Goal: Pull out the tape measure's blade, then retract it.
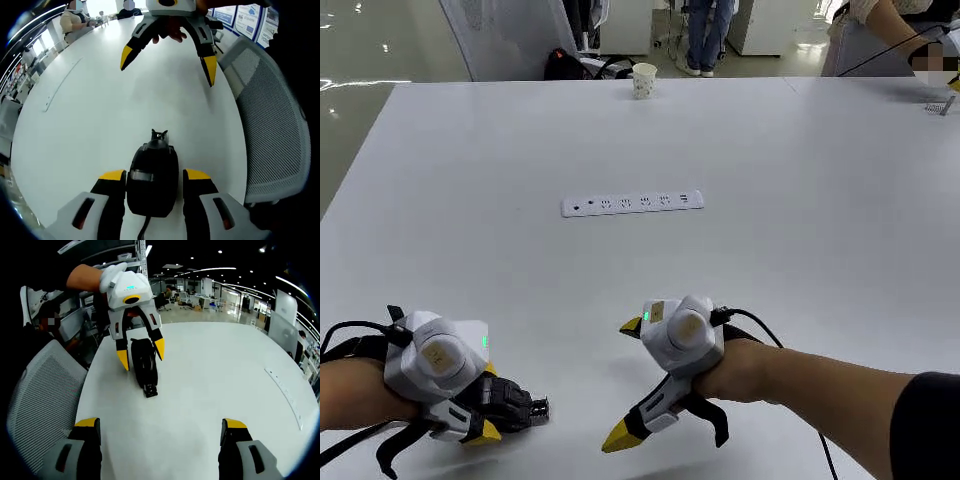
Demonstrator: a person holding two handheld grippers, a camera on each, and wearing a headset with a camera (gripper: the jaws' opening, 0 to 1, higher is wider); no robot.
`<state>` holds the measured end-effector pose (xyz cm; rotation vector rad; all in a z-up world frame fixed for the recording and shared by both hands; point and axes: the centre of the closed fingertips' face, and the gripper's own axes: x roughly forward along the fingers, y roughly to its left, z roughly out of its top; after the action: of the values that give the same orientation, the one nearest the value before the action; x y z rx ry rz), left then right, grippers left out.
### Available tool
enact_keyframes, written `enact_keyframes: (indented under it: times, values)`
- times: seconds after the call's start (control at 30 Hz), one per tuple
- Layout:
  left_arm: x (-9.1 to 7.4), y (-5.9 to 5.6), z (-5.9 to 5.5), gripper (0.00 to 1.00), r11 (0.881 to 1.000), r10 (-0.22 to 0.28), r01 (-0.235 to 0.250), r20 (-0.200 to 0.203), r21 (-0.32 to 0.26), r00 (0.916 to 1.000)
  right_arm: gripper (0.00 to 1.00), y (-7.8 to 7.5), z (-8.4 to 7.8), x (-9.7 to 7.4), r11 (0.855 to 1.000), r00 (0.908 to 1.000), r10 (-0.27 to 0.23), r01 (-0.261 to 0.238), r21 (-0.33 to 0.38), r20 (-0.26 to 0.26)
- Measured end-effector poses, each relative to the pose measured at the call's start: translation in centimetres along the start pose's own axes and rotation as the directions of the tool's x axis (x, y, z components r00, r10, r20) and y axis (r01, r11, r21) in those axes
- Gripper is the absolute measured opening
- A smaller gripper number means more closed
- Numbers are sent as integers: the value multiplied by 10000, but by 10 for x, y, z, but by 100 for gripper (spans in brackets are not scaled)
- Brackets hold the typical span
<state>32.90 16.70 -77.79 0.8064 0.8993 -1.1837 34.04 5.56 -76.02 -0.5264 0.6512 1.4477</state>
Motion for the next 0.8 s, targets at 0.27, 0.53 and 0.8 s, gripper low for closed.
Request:
enact_keyframes:
  times: [0.27,0.53,0.8]
  values:
    - [0,5,-1,33,9997,196,-196,4,-164,9998,99,2,4,5,9994,9998,194,-195,-293,-40]
    - [2,6,-1,32,9990,368,-360,325,-258,9988,99,-2,4,20,9998,9998,201,-202,-90,-50]
    - [2,7,0,32,9992,93,-77,429,-388,9990,99,-3,14,38,9997,9998,168,-168,-173,-44]
